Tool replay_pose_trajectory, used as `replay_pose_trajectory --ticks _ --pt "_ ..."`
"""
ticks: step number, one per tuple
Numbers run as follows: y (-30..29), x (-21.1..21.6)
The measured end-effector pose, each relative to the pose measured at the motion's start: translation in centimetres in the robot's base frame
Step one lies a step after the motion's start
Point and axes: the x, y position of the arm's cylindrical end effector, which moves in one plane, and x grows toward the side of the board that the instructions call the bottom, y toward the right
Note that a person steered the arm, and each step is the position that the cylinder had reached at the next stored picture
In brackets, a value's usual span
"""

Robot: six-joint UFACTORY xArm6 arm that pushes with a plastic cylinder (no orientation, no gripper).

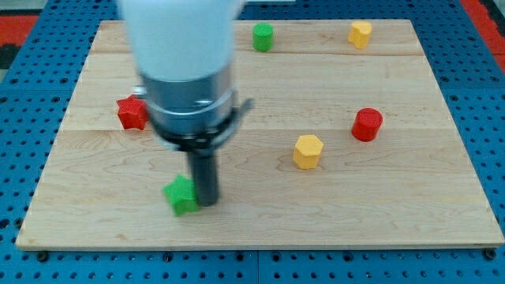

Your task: Slightly move the red star diagonal to the blue cube

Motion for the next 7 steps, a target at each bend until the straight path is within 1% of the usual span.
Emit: replay_pose_trajectory --ticks 1,2,3,5,6,7 --pt "-7.1 -0.5" --pt "-9.2 -1.8" --pt "-7.8 -3.2" --pt "-8.1 -4.7" --pt "-5.7 -7.2" --pt "-5.4 -7.2"
